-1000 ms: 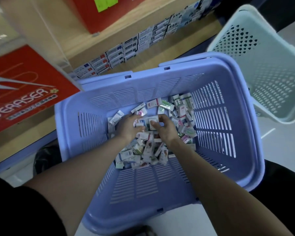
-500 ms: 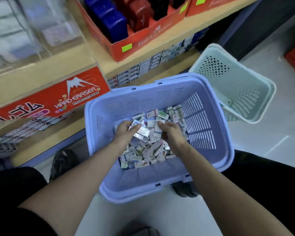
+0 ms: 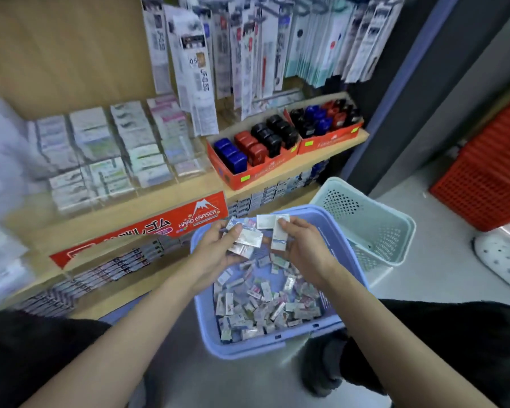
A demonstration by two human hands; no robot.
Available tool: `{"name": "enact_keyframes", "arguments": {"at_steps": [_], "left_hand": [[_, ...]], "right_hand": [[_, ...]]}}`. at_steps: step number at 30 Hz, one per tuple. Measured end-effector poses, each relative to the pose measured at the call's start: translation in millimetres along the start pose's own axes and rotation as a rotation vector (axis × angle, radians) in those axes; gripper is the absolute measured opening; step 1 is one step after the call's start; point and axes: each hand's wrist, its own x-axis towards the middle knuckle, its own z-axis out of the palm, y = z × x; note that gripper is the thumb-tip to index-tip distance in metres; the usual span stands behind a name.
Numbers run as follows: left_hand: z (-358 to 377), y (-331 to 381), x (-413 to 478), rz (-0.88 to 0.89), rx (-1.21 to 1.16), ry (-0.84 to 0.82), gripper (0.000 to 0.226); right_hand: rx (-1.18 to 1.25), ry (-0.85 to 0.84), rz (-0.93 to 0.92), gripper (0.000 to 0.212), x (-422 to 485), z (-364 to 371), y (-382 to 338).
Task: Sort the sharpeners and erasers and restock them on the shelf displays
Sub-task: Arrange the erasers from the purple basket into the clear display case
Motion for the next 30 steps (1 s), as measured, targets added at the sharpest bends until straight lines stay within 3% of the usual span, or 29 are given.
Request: {"name": "enact_keyframes", "arguments": {"at_steps": [6, 12, 20, 25, 30], "left_hand": [[-13.2, 65.5, -40.8, 0.122, -0.02, -0.047, 0.013], [-34.2, 110.5, -60.1, 0.176, -0.185, 0.118, 0.009], [-89.8, 131.7, -69.0, 0.238, -0.065, 0.213, 0.004], [-136.3, 134.8, -75.5, 0.202, -0.133, 0.332, 0.01], [-185.3, 136.6, -94.8, 0.265, -0.154, 0.45, 0.01]], "right_hand": [[0.028, -0.128, -0.124, 0.014, -35.8, 44.4, -40.9], [0.013, -0.25, -0.192, 0.02, -50.0, 101.9, -59.6], [-0.024, -0.246, -0.218, 0.036, -29.1, 153.1, -46.3], [-0.045, -0.166, -0.162, 0.01, -2.7, 181.6, -31.8], [-0.013, -0.229, -0.09, 0.016, 20.8, 218.5, -23.8]]}}
